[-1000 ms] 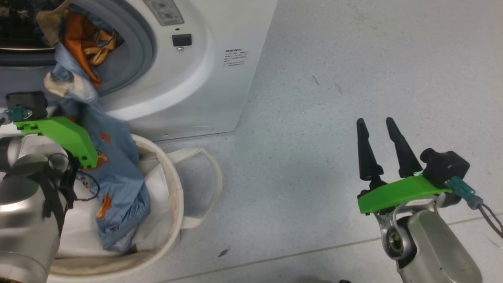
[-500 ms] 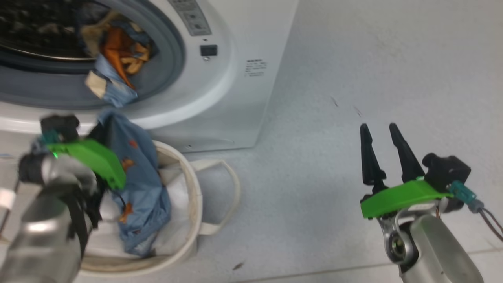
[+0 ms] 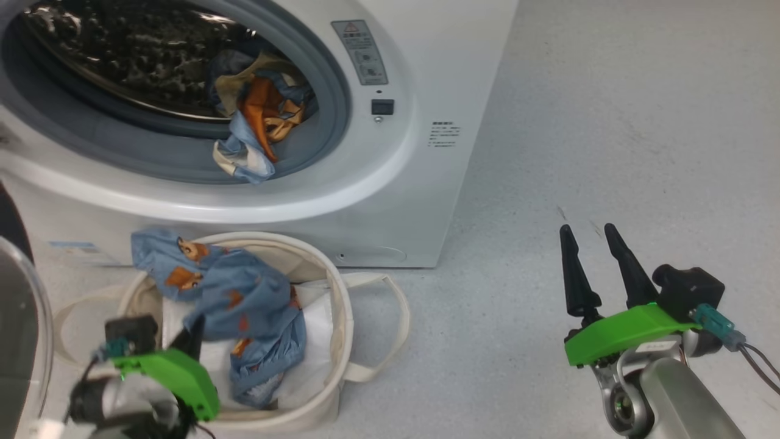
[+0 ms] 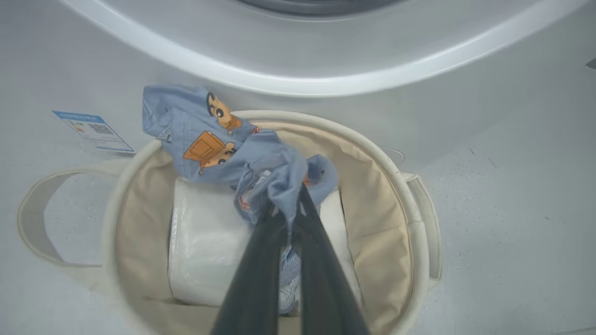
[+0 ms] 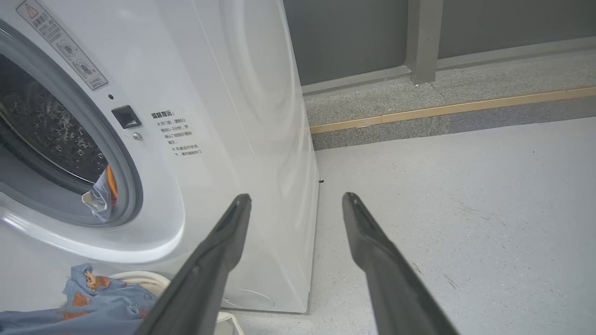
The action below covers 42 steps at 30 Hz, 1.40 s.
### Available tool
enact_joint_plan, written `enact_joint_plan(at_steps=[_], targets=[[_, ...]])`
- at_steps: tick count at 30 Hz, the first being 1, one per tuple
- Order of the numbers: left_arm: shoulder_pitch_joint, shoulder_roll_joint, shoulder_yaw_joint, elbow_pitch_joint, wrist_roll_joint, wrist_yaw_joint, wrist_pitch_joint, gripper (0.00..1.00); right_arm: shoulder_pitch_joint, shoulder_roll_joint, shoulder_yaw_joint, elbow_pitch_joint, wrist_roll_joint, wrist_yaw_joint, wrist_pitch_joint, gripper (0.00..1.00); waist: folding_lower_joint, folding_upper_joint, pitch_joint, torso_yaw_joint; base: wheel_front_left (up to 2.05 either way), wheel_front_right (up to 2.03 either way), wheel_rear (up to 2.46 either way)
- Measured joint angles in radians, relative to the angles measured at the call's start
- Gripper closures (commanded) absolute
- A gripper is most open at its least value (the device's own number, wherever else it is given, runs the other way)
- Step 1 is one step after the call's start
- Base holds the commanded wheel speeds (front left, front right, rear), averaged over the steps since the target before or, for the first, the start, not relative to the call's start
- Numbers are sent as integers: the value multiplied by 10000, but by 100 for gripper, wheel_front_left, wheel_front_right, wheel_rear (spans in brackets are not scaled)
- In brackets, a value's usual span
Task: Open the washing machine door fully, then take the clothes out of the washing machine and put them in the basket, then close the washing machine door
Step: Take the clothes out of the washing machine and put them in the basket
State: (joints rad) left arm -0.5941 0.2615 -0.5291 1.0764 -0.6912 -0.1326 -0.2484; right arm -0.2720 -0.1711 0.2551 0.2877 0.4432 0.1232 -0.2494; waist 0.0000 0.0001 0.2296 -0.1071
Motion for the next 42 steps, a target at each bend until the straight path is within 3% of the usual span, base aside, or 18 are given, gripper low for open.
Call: enact_joint_plan(at_steps=[10, 21, 23, 24, 26, 27, 33, 42], targets=[[161, -566, 127, 1147, -775, 0, 278, 100, -10, -224, 6, -111, 58, 0, 0, 0, 0, 0, 501, -4, 0, 0, 0], [-1269, -548, 408, 2036, -1152, 201, 719, 97, -349, -232, -339, -589, -54, 0, 0, 0, 0, -1, 1993, -394, 0, 0, 0], [-1374, -529, 449, 2086, -1231, 284, 788, 85, -437, -234, -401, -685, -119, 0, 0, 0, 0, -1, 2239, -443, 0, 0, 0], [-1454, -520, 466, 2119, -1233, 311, 794, 61, -491, -236, -416, -717, -121, 0, 0, 0, 0, -1, 2366, -459, 0, 0, 0], [-1651, -512, 537, 2134, -1304, 345, 782, 33, -571, -240, -420, -794, -123, 0, 0, 0, 0, -1, 2613, -478, 0, 0, 0], [-1753, -504, 552, 2134, -1308, 378, 782, 3, -616, -238, -405, -811, -146, 0, 0, 0, 1, -1, 2732, -489, 0, 0, 0], [-1939, -368, 568, 2173, -1306, 531, 502, 0, -900, -205, -399, -863, -207, 0, -2, 0, 1, -1, 3032, -629, 0, 0, 0], [-1845, -230, 186, 2176, -961, 539, 244, 0, -885, -128, -389, -685, -190, 0, 0, 0, 1, -1, 2426, -491, 0, 0, 0]])
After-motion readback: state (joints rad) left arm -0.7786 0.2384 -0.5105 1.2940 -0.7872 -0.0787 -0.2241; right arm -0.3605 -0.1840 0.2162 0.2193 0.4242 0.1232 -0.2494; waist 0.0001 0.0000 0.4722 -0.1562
